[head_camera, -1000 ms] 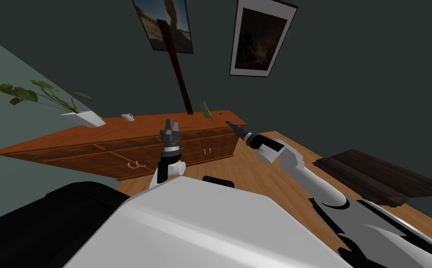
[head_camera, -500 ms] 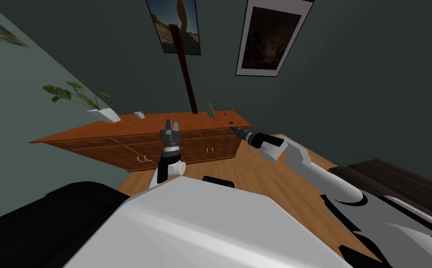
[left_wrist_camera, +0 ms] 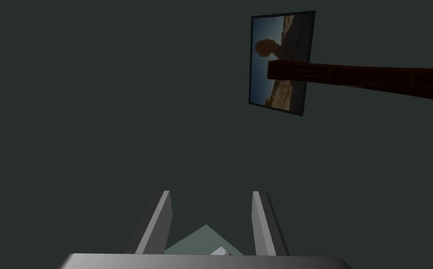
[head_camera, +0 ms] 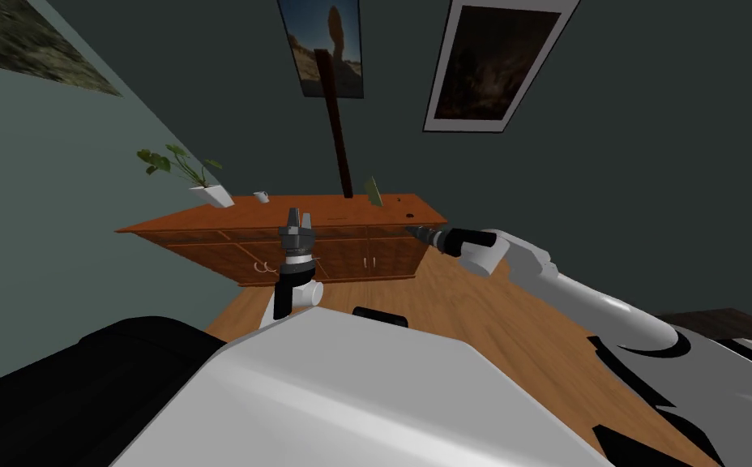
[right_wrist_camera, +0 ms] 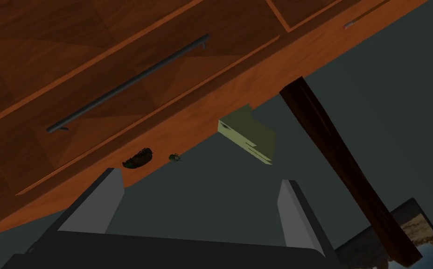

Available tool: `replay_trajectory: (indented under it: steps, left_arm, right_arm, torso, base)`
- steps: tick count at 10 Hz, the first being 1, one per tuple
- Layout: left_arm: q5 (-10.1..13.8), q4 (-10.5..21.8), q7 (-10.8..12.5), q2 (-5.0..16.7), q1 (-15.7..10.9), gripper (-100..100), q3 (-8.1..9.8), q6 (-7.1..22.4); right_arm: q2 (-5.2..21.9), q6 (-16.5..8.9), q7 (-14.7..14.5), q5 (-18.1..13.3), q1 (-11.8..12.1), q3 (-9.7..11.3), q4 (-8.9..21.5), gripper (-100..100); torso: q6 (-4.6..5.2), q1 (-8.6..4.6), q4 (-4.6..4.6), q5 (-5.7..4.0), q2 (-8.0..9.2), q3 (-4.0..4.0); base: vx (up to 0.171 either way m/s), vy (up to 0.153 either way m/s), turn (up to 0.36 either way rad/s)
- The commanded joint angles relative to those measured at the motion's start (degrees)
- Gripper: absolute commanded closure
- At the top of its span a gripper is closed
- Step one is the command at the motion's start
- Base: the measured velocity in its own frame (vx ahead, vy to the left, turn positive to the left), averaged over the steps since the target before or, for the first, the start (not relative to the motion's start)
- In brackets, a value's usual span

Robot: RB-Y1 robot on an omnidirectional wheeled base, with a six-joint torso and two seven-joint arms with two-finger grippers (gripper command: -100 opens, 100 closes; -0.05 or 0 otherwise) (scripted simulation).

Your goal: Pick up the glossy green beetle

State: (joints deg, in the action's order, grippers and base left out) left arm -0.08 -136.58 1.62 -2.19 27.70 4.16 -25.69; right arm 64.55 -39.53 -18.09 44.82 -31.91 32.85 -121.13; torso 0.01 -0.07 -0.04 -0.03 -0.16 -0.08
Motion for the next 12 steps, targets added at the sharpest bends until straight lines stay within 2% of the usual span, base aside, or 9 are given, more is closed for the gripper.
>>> replay_trajectory:
  steps: [1,3,4,5,6,7,8,9,12]
  left_arm:
    - [0.00,0.00,0.00,0.00,0.00,0,0.00,0.00]
    - [0.00,0.00,0.00,0.00,0.00,0,0.00,0.00]
    - [0.00,0.00,0.00,0.00,0.01,0,0.00,0.00]
    - [0.00,0.00,0.00,0.00,0.00,0,0.00,0.00]
    - [0.00,0.00,0.00,0.00,0.01,0,0.01,0.00]
    - [0.00,0.00,0.00,0.00,0.01,0,0.00,0.00]
    - [0.00,0.00,0.00,0.00,0.01,0,0.01,0.00]
    - [0.00,0.00,0.00,0.00,0.01,0,0.00,0.00]
    - [0.00,0.00,0.00,0.01,0.02,0,0.01,0.00]
  right_arm:
    - [1.28,-2.28,-0.58,0.98,-0.78,0.68,0.13,-100]
    - [3.73,-5.08,-1.76,3.15,-2.39,2.10,0.76,-100]
    - [6.06,-7.44,-2.94,5.24,-3.87,3.50,1.43,-100]
    - [6.07,-7.79,-2.94,5.24,-3.87,3.50,1.43,-100]
    - [8.28,-9.95,-4.11,7.25,-5.23,4.86,2.12,-100]
    - [8.28,-10.39,-4.11,7.25,-5.23,4.86,2.12,-100]
    - [10.37,-12.43,-5.26,9.16,-6.45,6.18,2.83,-100]
    - [10.37,-12.87,-5.26,9.16,-6.45,6.18,2.83,-100]
    - [15.46,-18.83,-8.45,13.97,-9.25,9.85,4.96,-100]
  torso:
    - [0.00,0.00,0.00,0.00,0.00,0.00]
    - [0.01,-0.03,0.00,0.00,-0.03,-0.01]
    - [0.04,-0.02,-0.01,-0.02,-0.04,-0.03]
    - [0.00,0.00,-0.02,0.00,-0.09,-0.05]
    - [0.06,-0.01,-0.02,-0.02,-0.06,-0.04]
    - [0.02,-0.03,-0.02,-0.01,-0.11,-0.06]
    - [0.04,-0.03,-0.03,-0.02,-0.11,-0.07]
    - [0.01,-0.03,-0.03,-0.01,-0.13,-0.08]
    - [0.03,-0.15,-0.10,-0.04,-0.40,-0.23]
  base:
    - [0.024,-0.028,0.135]
    - [0.033,-0.034,0.200]
    - [0.044,-0.026,0.276]
    - [0.038,-0.029,0.129]
    - [0.051,-0.033,0.195]
    - [0.050,-0.037,0.153]
    - [0.052,-0.038,0.283]
    - [0.054,-0.044,0.148]
    - [0.128,-0.068,0.349]
